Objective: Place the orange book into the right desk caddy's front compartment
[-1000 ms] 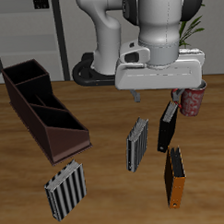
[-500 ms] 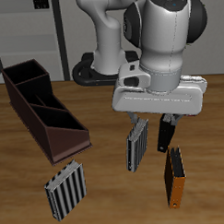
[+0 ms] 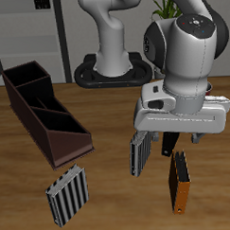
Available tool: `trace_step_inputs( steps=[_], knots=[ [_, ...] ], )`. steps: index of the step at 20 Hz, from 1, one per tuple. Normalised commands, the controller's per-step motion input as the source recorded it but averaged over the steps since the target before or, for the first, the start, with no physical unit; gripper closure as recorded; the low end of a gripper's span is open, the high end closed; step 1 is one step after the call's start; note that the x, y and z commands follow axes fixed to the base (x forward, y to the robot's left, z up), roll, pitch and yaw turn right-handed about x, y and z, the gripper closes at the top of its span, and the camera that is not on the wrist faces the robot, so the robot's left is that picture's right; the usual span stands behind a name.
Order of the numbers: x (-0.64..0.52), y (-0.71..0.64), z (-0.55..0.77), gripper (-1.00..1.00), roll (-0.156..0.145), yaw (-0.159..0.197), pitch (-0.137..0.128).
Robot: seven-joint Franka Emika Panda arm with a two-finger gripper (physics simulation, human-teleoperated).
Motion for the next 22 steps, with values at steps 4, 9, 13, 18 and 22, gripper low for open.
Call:
trace_step_inputs(
  steps=[4, 9, 13, 18, 22],
  knots=[
    [0.05, 0.09, -0.33, -1.0, -0.008, 0.009, -0.002],
    [0.05, -0.04, -0.19, -1.0, -0.015, 0.036, -0.045],
    [0.05, -0.06, -0.11, -1.0, -0.014, -0.011, -0.012],
    [0.04, 0.04, -0.17, -1.0, -0.001, 0.002, -0.002],
    [0.0, 0.1, -0.23, -1.0, 0.008, 0.014, 0.017]
  ],
)
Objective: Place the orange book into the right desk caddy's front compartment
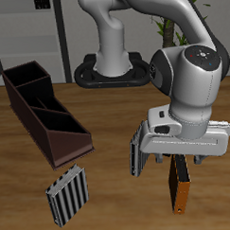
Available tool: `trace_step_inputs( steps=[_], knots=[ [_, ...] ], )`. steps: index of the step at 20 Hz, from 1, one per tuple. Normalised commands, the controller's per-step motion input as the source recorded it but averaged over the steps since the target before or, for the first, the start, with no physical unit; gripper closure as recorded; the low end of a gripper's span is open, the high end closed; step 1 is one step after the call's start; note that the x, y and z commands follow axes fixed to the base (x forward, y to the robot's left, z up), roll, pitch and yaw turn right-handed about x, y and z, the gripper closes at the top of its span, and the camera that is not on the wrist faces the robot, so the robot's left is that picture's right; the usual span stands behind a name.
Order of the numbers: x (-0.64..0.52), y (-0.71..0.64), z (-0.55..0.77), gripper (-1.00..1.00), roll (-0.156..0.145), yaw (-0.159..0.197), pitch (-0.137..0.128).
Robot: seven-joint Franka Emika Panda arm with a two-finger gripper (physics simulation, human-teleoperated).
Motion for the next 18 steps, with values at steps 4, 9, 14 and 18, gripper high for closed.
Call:
trace_step_inputs(
  steps=[4, 9, 14, 18],
  knots=[
    [0.01, 0.12, -0.21, -1.0, -0.005, 0.023, -0.005],
    [0.01, 0.05, -0.13, -1.0, -0.001, 0.015, -0.011],
    [0.01, 0.06, -0.14, -1.0, 0.002, 0.008, -0.01],
    [0.03, 0.0, -0.1, -1.0, 0.008, 0.008, 0.0]
  ],
)
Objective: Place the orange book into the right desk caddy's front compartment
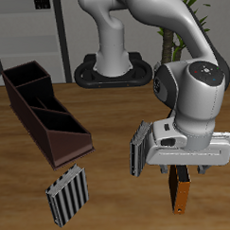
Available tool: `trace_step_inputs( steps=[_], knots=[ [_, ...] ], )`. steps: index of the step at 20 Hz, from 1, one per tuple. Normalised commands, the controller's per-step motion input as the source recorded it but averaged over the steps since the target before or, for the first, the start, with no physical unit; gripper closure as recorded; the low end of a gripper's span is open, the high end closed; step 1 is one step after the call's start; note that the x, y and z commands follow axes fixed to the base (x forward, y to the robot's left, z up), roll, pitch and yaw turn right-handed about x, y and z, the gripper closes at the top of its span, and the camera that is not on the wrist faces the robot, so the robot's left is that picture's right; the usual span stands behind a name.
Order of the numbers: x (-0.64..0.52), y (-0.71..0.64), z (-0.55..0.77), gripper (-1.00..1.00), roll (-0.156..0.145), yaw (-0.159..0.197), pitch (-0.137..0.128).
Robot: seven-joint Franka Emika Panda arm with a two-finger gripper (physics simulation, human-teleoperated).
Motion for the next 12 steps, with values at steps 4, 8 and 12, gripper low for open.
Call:
trace_step_inputs(
  steps=[4, 8, 12],
  knots=[
    [0.04, -0.02, -0.19, -1.0, -0.006, -0.004, 0.023],
    [0.03, 0.0, -0.16, -1.0, 0.023, 0.001, 0.03],
    [0.0, -0.03, -0.17, 1.0, 0.011, -0.012, 0.016]
  ],
)
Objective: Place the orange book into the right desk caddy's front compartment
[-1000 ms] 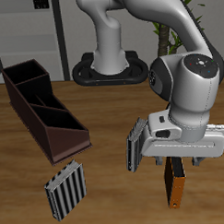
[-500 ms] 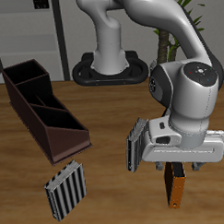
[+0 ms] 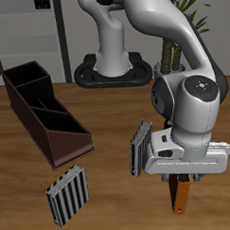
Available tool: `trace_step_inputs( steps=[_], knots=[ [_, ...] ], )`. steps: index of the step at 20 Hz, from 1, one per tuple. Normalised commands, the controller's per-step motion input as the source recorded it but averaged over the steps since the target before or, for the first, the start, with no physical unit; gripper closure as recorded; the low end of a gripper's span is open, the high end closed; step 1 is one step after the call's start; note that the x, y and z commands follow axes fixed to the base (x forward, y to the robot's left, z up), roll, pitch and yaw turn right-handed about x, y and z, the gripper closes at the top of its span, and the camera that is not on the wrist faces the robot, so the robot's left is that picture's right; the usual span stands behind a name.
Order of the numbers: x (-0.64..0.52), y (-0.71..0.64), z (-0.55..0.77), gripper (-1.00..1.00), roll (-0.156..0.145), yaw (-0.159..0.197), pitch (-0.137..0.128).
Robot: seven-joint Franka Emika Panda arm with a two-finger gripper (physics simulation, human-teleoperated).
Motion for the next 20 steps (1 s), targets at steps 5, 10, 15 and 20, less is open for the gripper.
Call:
trace_step_inputs(
  steps=[5, 10, 15, 20],
  knots=[
    [0.02, -0.05, -0.04, 1.0, -0.001, 0.006, -0.007],
    [-0.1, 0.01, 0.2, 1.0, 0.021, 0.002, -0.042],
    [-0.26, -0.05, 0.63, 1.0, 0.013, -0.013, -0.085],
    [-0.29, -0.08, 0.6, 1.0, 0.014, 0.001, -0.07]
  ],
)
